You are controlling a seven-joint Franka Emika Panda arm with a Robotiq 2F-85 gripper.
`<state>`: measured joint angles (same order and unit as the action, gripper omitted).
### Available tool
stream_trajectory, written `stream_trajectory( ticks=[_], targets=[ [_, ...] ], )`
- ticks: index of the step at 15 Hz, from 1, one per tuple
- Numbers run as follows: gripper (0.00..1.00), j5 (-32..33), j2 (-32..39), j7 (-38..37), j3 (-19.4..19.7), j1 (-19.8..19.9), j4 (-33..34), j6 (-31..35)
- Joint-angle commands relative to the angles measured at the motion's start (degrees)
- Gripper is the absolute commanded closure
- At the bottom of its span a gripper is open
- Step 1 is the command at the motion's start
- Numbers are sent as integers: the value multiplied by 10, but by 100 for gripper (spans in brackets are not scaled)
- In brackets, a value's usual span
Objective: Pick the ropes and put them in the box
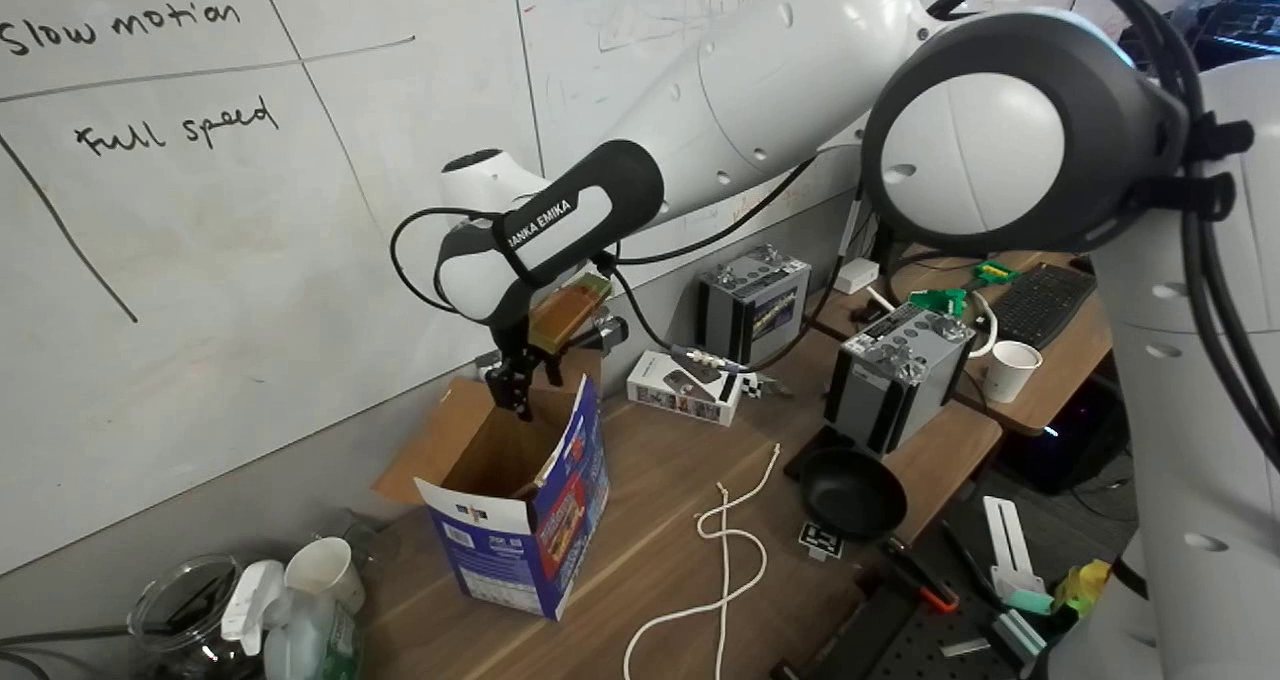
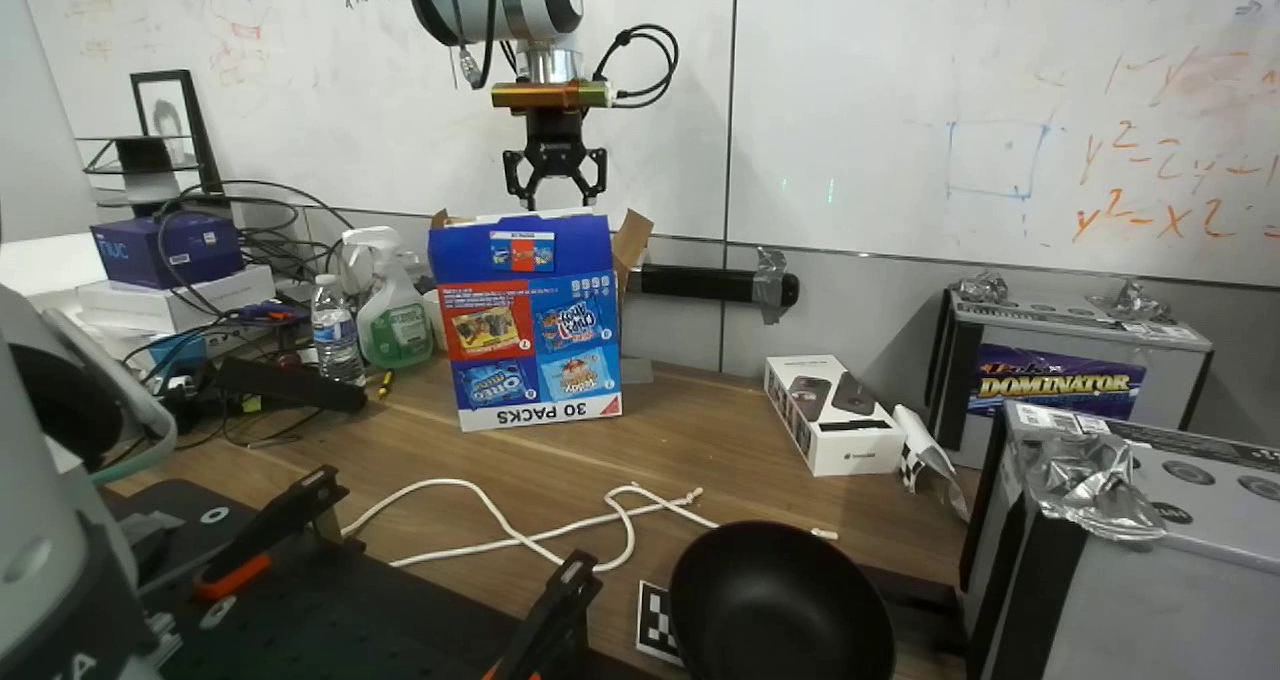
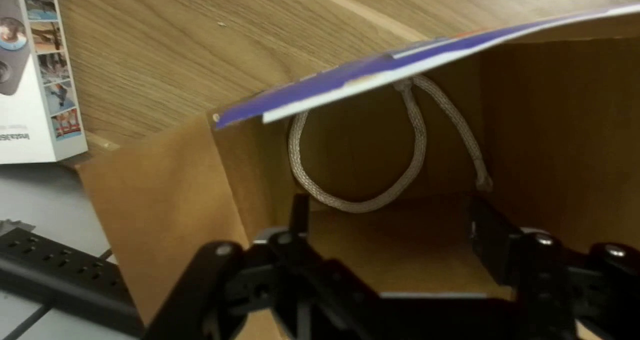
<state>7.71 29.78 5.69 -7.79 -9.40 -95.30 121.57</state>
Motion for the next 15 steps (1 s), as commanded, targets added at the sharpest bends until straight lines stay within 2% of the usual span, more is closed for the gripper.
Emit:
stream_trajectory(
  ticks=[1,5,11,15],
  targets=[
    [0,2,-57,-25,14,-2,-23,-38],
    [0,6,-138,-60,26,1,-82,-60],
    [0,27,-275,-135,32,4,-216,-64],
    [0,38,-350,-190,32,18,-344,-8]
  ],
)
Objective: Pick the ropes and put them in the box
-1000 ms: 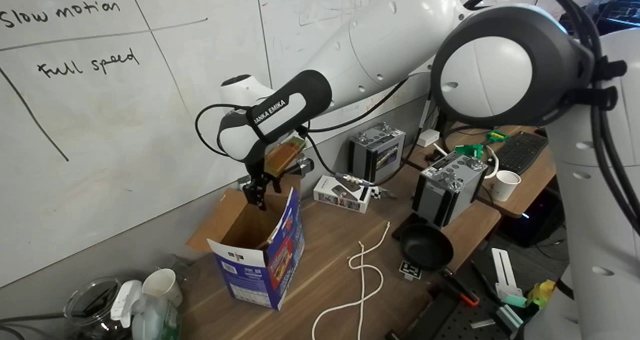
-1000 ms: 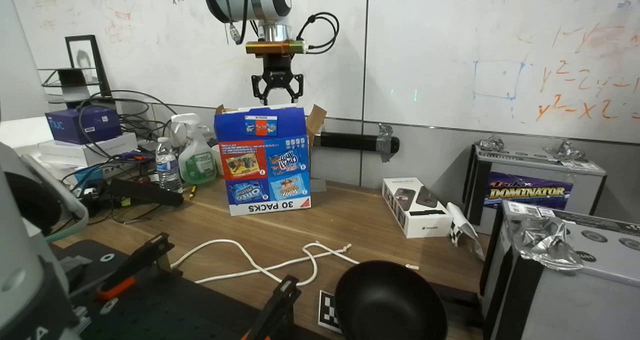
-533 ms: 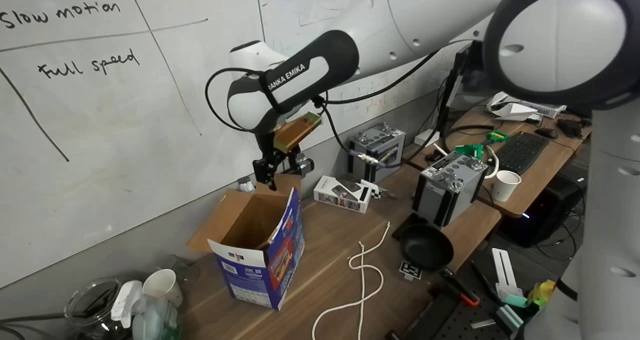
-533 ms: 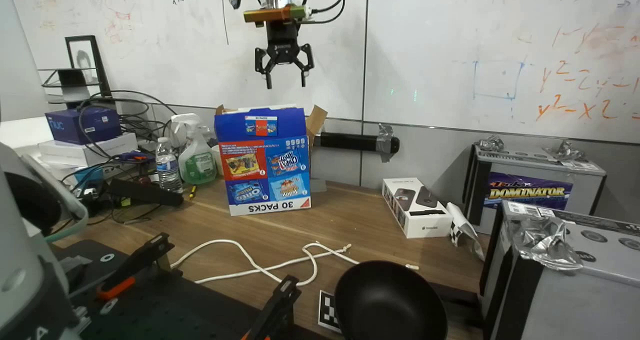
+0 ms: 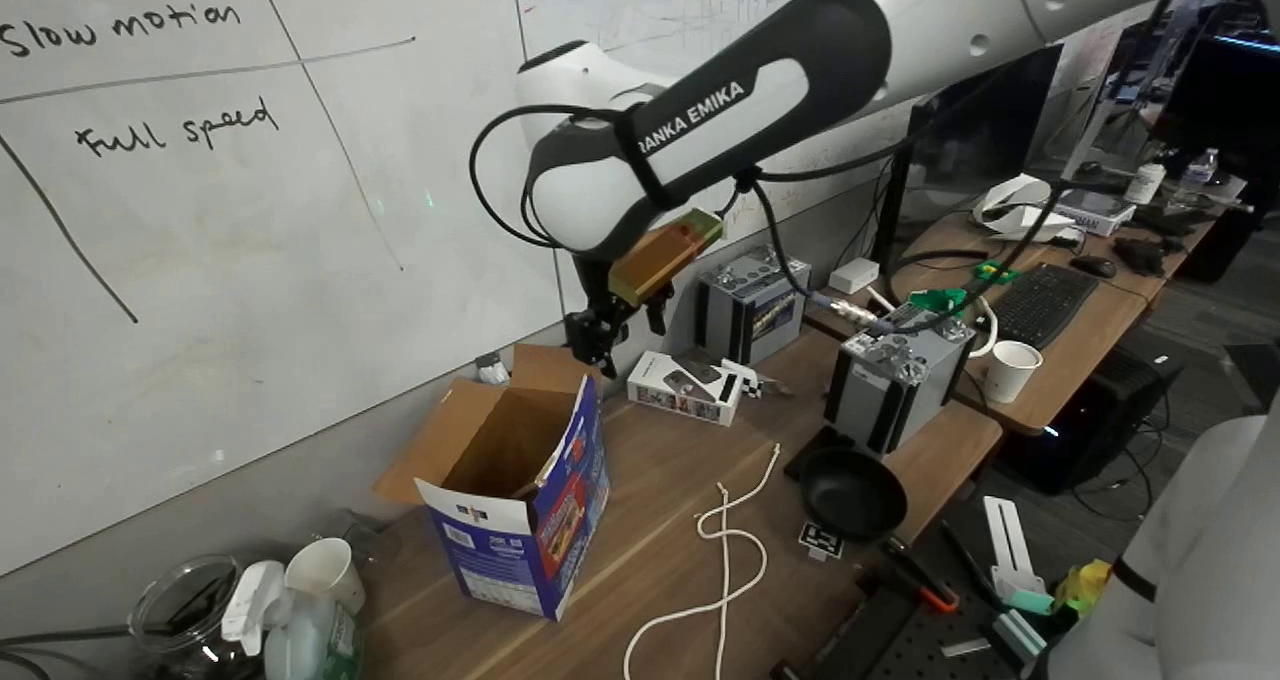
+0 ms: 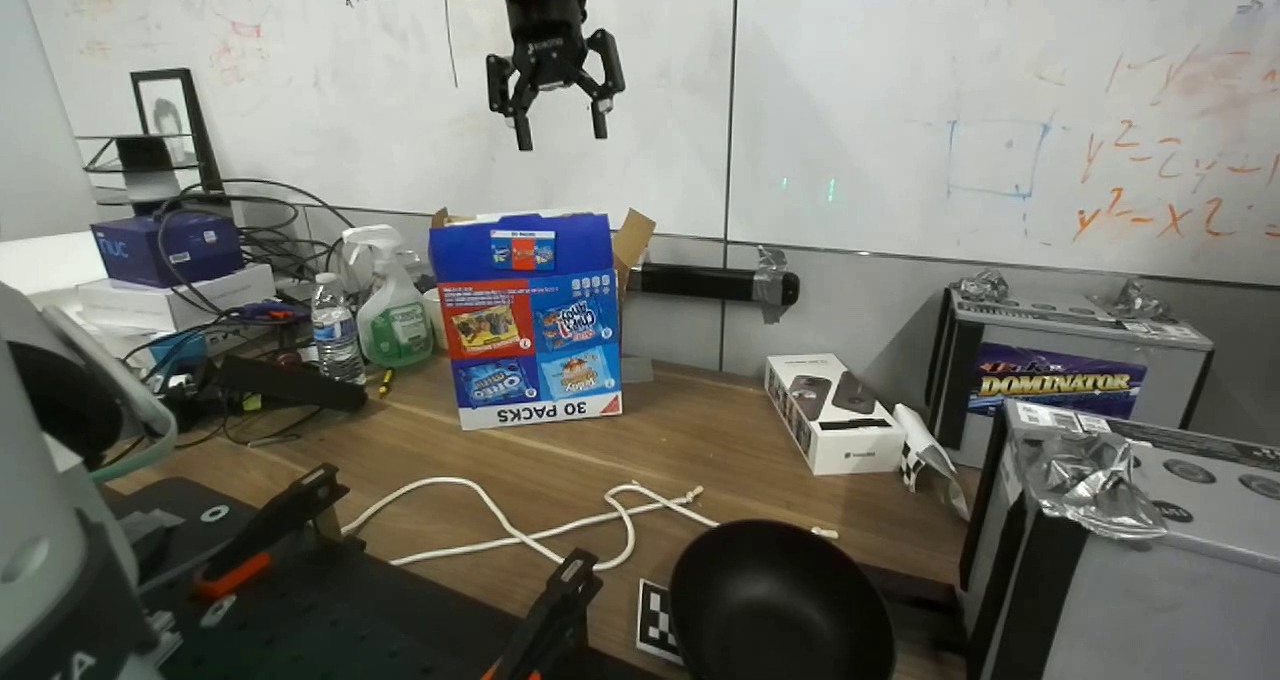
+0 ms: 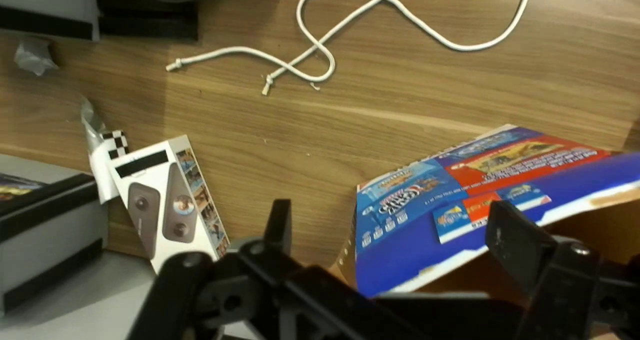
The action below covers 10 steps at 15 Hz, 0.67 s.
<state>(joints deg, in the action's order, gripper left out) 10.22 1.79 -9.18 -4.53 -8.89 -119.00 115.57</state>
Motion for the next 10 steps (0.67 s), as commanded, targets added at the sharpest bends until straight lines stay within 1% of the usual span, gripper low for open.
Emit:
stream_trajectory(
  ticks=[1,2,4,6,8,9,10],
  targets=[
    [0,9,-77,-49,1,19,-140,77],
    [0,7,-83,-58,2,25,-172,105],
    [0,9,-83,-69,8,40,-233,184],
    [0,18,-70,-80,15,57,-283,276],
    [0,20,-39,-86,26,75,-319,366],
    [0,15,-14,-83,34,84,-330,408],
    [0,23,7,-90,40,92,-337,442]
  ],
)
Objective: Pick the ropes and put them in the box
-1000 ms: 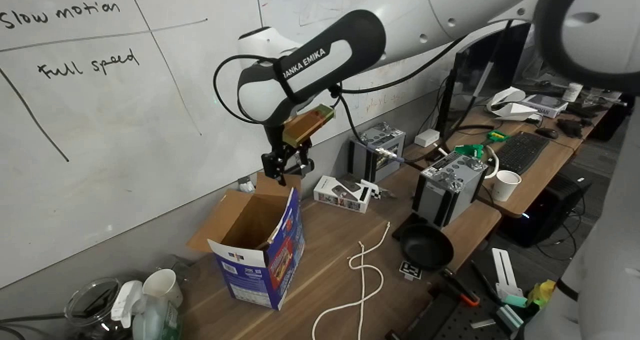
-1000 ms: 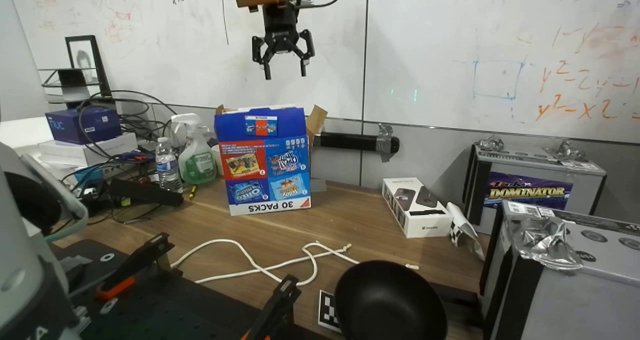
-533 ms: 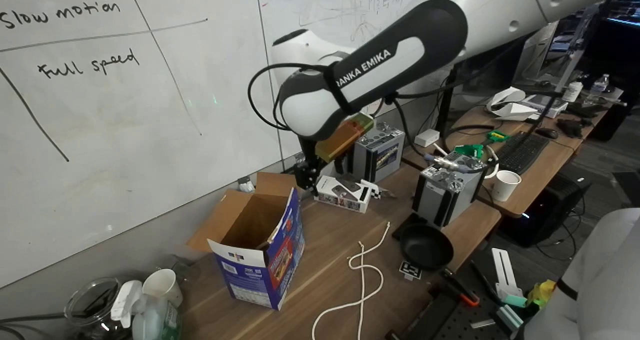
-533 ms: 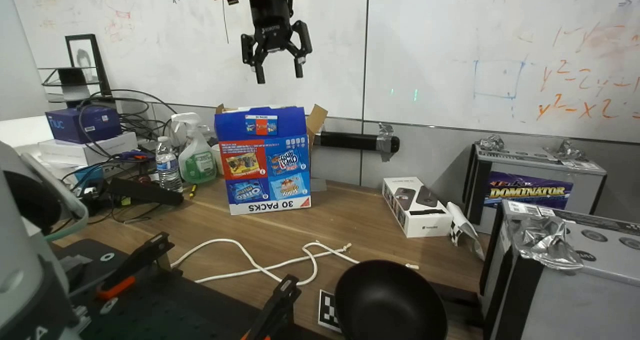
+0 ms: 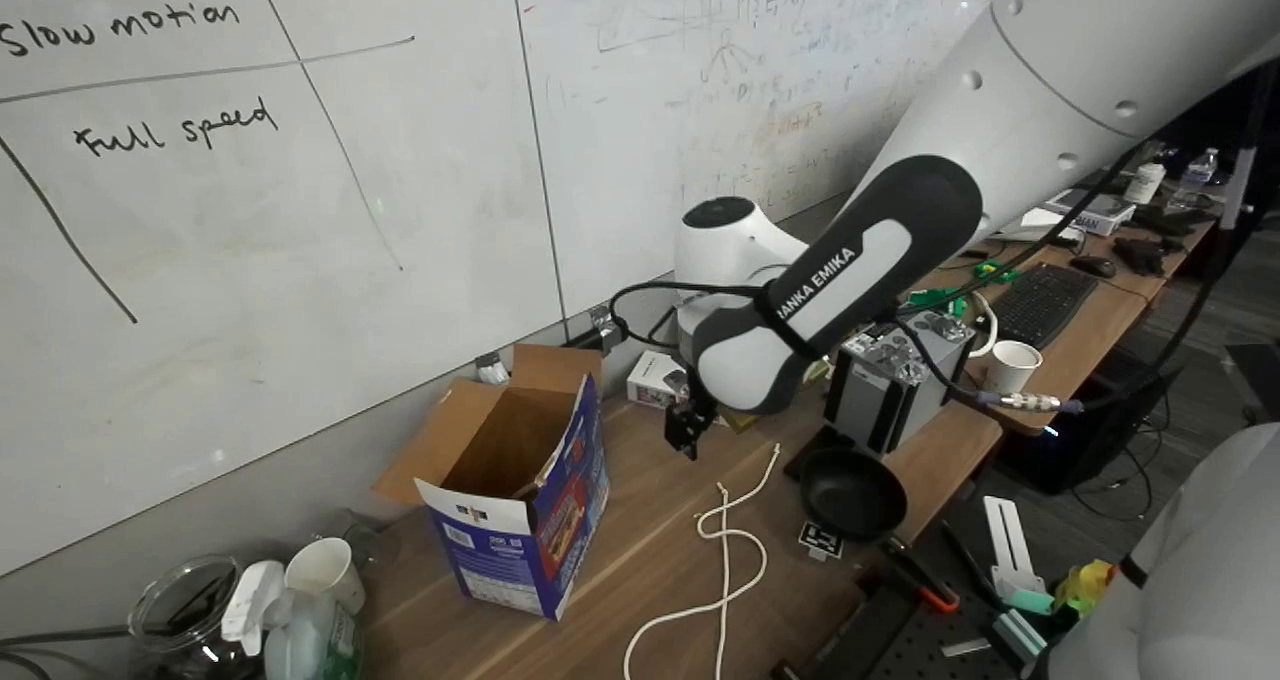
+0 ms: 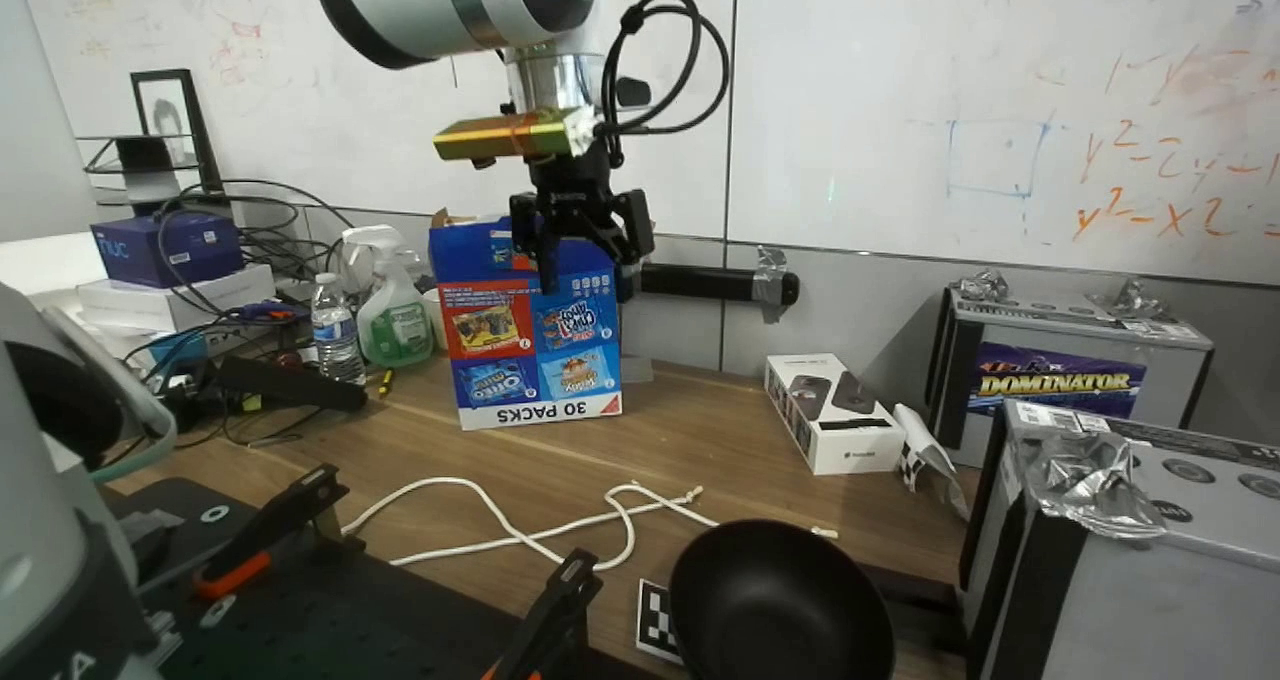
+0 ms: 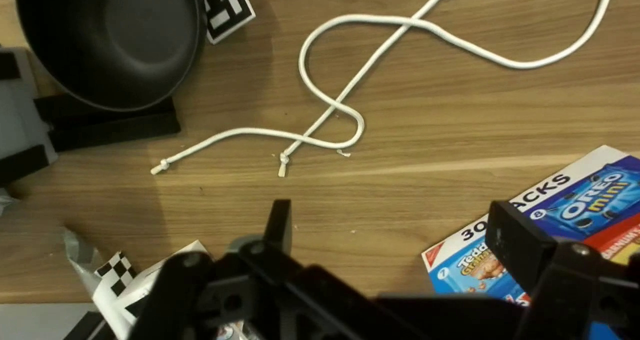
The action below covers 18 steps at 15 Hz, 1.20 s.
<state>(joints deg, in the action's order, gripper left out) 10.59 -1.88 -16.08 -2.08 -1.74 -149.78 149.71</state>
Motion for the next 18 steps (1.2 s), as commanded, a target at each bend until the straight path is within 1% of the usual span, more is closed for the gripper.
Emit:
stream_trajectory(
  ticks=[1,3,5,7,11,14,18],
  targets=[
    [0,20,74,-22,26,28,-29,130],
    [0,20,132,-22,49,31,-20,176],
    [0,-10,188,-1,67,25,-3,210],
    [0,-35,245,10,75,20,20,238],
    [0,-98,323,39,41,38,68,250],
    [0,-117,361,51,35,32,90,253],
    [0,-127,400,63,27,36,106,254]
  ],
)
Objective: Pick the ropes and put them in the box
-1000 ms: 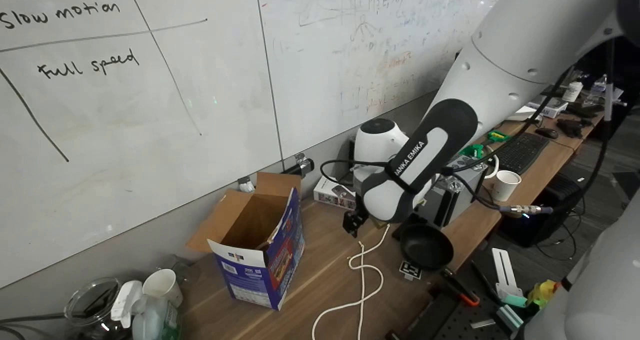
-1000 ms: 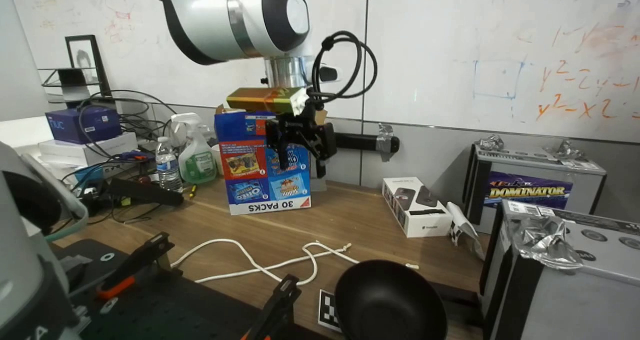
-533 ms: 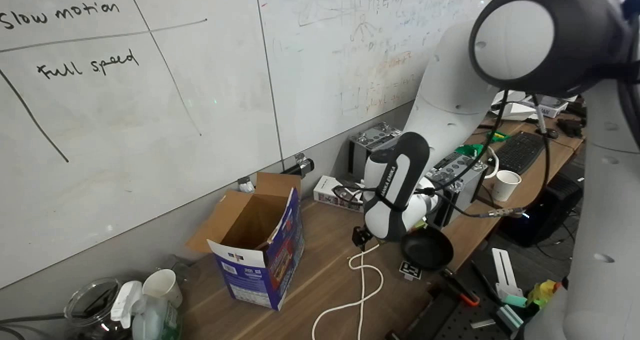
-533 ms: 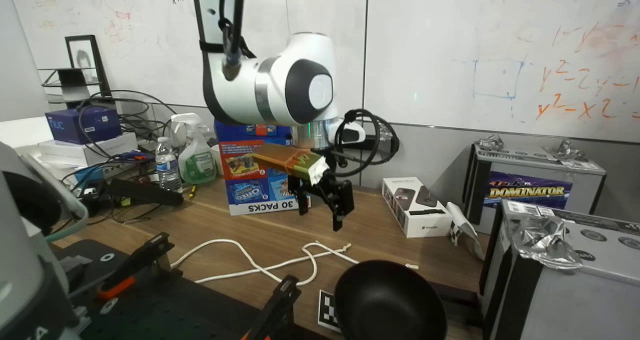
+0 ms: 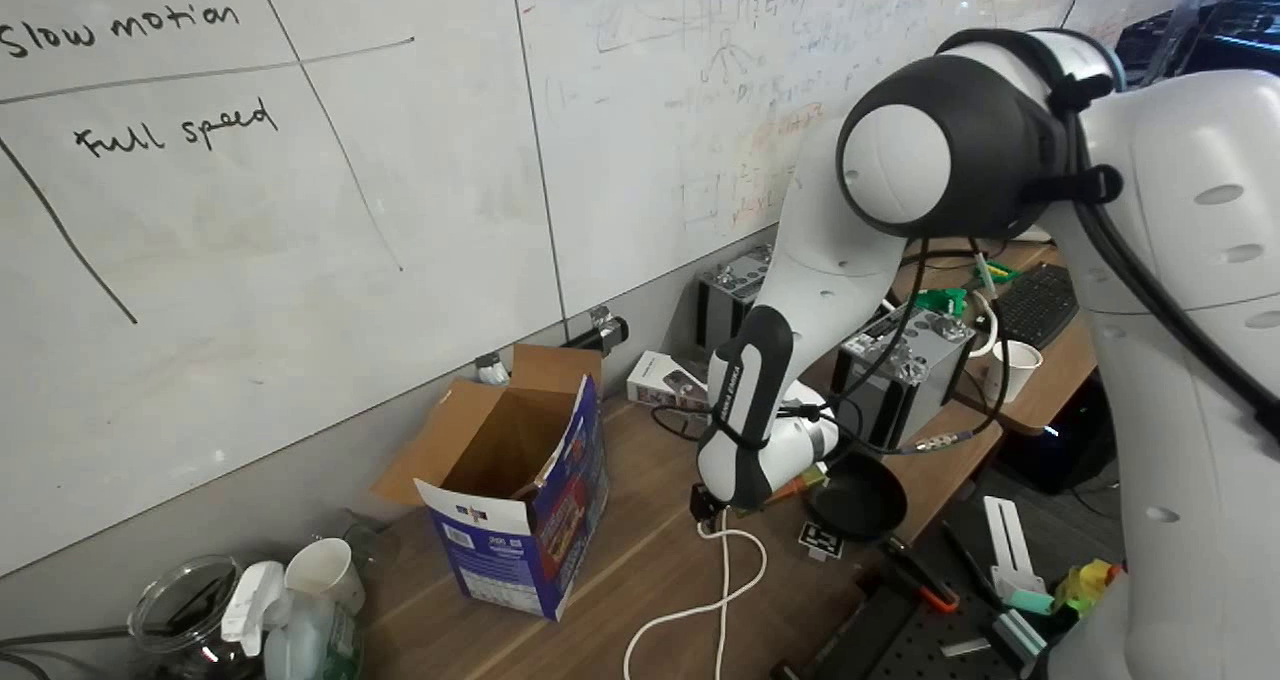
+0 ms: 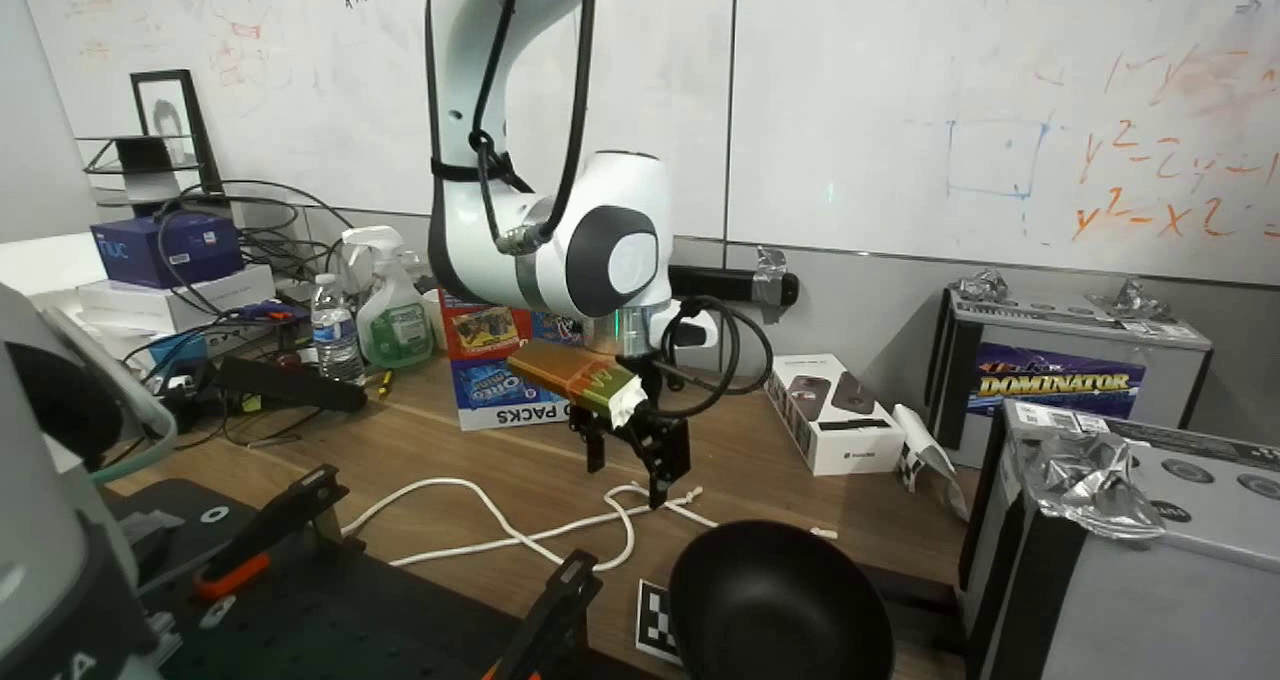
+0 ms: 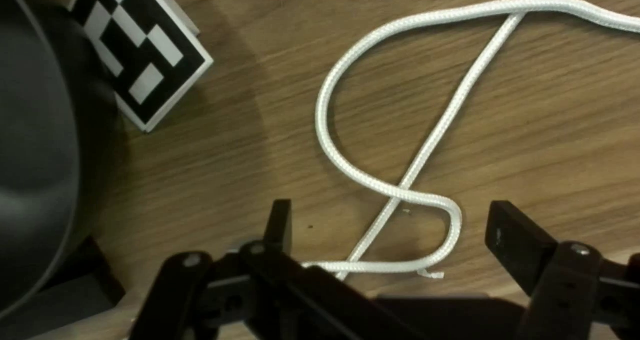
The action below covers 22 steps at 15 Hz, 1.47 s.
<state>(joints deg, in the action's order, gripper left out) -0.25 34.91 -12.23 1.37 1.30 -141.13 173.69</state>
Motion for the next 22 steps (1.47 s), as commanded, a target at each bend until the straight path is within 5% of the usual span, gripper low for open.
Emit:
stream_trajectory(
  ticks=[1,17,18,22],
  targets=[
    [0,-19,38,28,-9,6,24,12],
    [0,-16,104,53,-11,9,85,2],
    [25,-15,103,54,-11,9,84,3],
    [49,-15,100,56,-10,7,85,4]
  ],
)
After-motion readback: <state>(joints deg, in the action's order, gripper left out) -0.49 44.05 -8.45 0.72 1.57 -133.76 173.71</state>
